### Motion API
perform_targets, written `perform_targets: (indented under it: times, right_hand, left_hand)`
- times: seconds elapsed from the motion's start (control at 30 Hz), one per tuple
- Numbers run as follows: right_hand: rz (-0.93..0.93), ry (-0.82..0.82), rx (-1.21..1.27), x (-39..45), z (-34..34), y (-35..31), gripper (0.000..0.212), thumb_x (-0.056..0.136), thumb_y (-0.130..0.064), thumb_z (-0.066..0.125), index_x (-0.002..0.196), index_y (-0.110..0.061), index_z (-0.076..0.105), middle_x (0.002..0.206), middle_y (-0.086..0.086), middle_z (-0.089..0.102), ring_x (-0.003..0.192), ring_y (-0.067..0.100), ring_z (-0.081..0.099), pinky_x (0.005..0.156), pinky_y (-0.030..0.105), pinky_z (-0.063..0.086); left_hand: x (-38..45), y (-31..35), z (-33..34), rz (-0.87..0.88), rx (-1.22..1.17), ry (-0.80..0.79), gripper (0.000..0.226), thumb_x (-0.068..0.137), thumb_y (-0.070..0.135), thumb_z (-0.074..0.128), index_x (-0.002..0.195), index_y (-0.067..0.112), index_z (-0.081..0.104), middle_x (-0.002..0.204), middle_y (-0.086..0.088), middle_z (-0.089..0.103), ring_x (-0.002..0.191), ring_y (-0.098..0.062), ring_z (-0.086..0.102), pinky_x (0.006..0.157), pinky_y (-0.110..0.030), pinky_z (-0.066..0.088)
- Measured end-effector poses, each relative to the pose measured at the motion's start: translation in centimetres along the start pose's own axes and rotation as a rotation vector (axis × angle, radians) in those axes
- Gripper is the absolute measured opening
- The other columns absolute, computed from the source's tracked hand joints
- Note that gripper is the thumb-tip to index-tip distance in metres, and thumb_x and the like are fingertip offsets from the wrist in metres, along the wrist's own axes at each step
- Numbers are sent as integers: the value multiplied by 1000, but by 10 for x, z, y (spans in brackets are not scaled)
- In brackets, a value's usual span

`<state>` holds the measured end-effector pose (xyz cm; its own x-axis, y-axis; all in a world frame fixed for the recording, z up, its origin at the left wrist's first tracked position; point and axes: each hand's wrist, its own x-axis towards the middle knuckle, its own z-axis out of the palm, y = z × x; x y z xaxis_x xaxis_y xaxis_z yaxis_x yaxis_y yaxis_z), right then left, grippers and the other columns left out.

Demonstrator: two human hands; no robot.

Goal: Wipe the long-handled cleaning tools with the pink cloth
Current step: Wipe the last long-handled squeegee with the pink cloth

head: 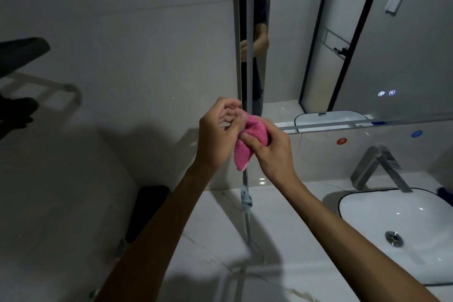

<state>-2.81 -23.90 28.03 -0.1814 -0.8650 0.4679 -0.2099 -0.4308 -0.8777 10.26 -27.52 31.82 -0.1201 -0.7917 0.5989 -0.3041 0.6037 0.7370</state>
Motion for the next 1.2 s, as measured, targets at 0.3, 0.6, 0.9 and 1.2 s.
perform_targets:
  times: [0.3,0.6,0.9,1.2]
  right_hand:
    - [-9,18,110,7,0,-15,33,95,-13,66,128,-8,66,104,-7,69,90,0,66,74,17,53]
    - [58,-20,70,-10,22,0,24,95,-18,67,117,-8,66,94,-2,67,83,4,67,73,18,55]
    - [76,62,110,-13,32,-6,17,93,-18,70,109,-11,68,88,-6,67,78,-1,65,70,15,52]
    - [171,-146,-12,-30,16,33,16,91,-15,72,88,-29,65,81,-5,65,73,1,63,69,18,53]
  left_hand:
    - [-1,-2,-2,43,53,25,13,91,10,70,102,4,76,92,-5,75,84,-13,72,78,-28,60]
    - [-5,-4,-21,61,161,5,13,92,12,68,92,4,78,81,-3,75,71,-10,68,65,-12,50]
    - [-6,-4,-22,65,147,0,14,92,16,69,95,5,77,85,-4,76,75,-14,71,68,-26,59]
    - [-5,-4,-21,76,125,-6,11,93,11,68,92,3,74,78,2,70,68,-6,65,64,-21,55]
